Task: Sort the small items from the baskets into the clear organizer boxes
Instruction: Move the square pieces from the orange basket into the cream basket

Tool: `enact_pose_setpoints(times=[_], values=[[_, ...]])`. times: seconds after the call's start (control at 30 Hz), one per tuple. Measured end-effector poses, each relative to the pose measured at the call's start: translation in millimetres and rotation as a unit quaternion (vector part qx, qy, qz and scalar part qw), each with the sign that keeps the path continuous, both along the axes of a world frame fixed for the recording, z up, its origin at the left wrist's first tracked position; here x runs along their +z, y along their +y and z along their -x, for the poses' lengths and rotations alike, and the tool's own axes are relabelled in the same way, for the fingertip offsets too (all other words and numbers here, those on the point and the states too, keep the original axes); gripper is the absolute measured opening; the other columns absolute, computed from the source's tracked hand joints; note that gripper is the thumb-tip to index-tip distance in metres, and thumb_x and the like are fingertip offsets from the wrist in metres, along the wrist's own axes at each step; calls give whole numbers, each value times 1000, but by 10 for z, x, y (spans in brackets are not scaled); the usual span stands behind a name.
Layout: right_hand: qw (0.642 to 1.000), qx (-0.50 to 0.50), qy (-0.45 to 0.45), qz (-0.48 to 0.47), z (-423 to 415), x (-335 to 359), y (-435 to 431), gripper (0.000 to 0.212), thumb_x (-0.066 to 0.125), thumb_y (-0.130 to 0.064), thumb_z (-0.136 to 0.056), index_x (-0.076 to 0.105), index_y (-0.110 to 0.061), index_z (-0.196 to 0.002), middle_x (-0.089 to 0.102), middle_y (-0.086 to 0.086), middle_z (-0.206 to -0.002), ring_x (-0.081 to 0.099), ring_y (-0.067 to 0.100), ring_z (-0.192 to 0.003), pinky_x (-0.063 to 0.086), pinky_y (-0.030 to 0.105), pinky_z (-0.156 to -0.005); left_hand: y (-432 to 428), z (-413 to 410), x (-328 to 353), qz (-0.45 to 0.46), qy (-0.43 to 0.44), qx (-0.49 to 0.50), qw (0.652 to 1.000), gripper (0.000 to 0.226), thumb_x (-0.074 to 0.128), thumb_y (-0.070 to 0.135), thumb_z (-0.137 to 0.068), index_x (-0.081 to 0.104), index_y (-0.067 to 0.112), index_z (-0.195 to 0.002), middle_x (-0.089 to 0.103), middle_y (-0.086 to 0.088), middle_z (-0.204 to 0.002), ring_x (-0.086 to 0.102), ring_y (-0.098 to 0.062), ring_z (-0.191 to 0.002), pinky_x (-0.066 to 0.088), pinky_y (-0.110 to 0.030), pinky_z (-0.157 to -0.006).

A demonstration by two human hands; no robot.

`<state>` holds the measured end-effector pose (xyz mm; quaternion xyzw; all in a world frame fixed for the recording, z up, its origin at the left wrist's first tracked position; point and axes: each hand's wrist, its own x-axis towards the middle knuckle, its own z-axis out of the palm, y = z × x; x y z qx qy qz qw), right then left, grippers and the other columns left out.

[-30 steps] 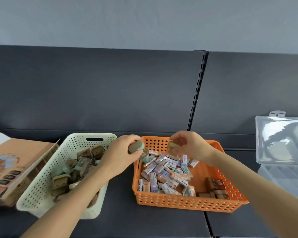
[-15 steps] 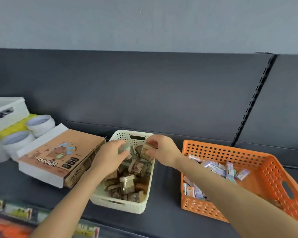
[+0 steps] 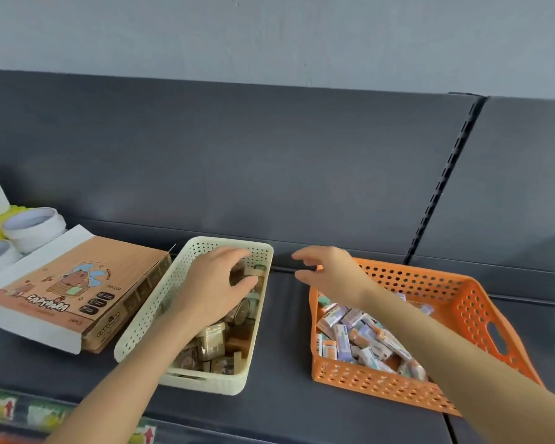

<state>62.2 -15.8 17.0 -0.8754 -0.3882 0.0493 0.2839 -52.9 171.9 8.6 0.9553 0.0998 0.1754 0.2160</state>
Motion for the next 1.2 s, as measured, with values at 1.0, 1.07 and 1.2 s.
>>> enact_pose_setpoints(times=[1.0,1.07,1.2], values=[[963,-242,73,-93,-172,-283,-2605,27,61,-14,-89,68,-26,-112,66,-20,-102,61,-8,-93,43,2,-74,-2749,-1389,-549,18,313,-344,885,52,71,34,-82,54,14,-127,57,-2,-122,53,-14,-102,43,-25,-86],[965,-236,75,-87,-186,-311,-2632,27,62,-16,-89,68,-26,-113,68,-19,-103,62,-5,-93,45,6,-76,-2644,-1404,-564,19,313,-334,889,49,76,31,-78,59,15,-121,58,-1,-116,53,-11,-97,43,-24,-82],[977,-190,66,-64,-230,-298,-2654,27,62,-13,-89,68,-25,-112,63,-26,-97,61,-6,-91,46,6,-76,-2537,-1333,-505,40,272,-324,905,31,77,22,-72,67,21,-101,60,4,-94,56,-15,-86,44,-25,-66]])
